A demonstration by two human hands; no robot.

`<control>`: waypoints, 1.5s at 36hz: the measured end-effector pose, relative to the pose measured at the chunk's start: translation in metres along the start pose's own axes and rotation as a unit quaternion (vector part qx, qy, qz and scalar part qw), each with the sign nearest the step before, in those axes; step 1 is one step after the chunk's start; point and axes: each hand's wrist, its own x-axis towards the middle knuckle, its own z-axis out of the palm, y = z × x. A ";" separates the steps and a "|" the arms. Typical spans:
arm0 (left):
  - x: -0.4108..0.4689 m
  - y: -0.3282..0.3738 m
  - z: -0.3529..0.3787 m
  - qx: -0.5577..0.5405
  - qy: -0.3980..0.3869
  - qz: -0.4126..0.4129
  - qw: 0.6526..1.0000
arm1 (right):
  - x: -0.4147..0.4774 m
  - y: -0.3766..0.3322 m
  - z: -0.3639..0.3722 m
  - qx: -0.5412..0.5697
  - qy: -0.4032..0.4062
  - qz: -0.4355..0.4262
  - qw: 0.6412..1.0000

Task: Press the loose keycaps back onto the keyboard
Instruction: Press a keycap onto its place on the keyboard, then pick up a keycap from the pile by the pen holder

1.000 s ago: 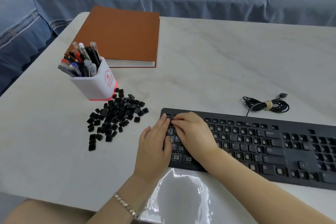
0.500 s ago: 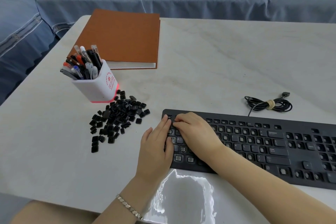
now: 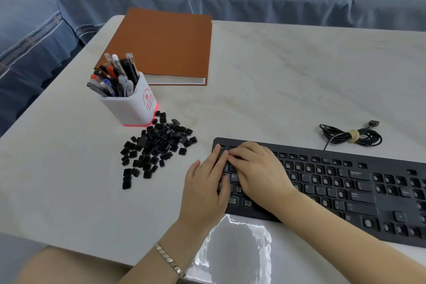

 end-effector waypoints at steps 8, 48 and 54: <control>0.001 0.003 -0.002 0.071 0.005 0.020 0.997 | -0.009 0.000 -0.011 0.003 -0.039 0.021 0.999; 0.021 -0.030 -0.071 0.118 0.069 -0.191 0.972 | -0.038 0.059 -0.026 -0.015 -0.005 0.221 0.975; 0.021 -0.041 -0.063 0.117 0.014 -0.189 0.975 | -0.037 0.057 -0.026 -0.012 -0.008 0.230 0.973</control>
